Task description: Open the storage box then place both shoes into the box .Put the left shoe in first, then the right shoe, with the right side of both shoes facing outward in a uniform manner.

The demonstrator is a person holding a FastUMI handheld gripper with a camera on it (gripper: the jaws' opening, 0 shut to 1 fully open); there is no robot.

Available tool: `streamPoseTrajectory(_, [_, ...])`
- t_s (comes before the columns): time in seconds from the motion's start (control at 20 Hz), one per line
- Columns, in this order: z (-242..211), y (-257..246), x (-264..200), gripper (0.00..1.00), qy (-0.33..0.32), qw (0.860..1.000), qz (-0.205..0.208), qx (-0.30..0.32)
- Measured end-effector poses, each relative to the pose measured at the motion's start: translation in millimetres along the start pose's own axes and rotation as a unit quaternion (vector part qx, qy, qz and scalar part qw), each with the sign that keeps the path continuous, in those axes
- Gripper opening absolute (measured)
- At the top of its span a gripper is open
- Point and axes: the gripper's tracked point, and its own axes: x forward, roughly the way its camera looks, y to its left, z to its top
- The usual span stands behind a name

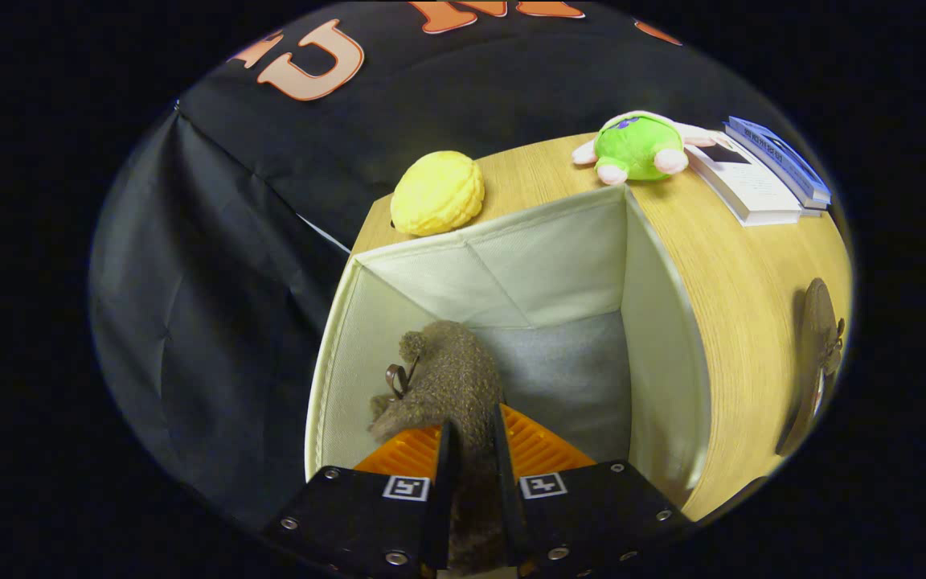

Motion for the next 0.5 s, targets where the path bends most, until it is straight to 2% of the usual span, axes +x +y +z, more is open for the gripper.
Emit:
streamPoseTrajectory(0.1, [-7, 5, -2, 0.42, 0.014, 1.0, 0.022, 0.012])
streamPoseTrajectory(0.15, [-6, 8, -6, 0.55, 0.011, 0.999, 0.033, 0.016])
streamPoseTrajectory(0.5, [10, 14, -69, 0.7, -0.041, 0.994, 0.096, 0.01])
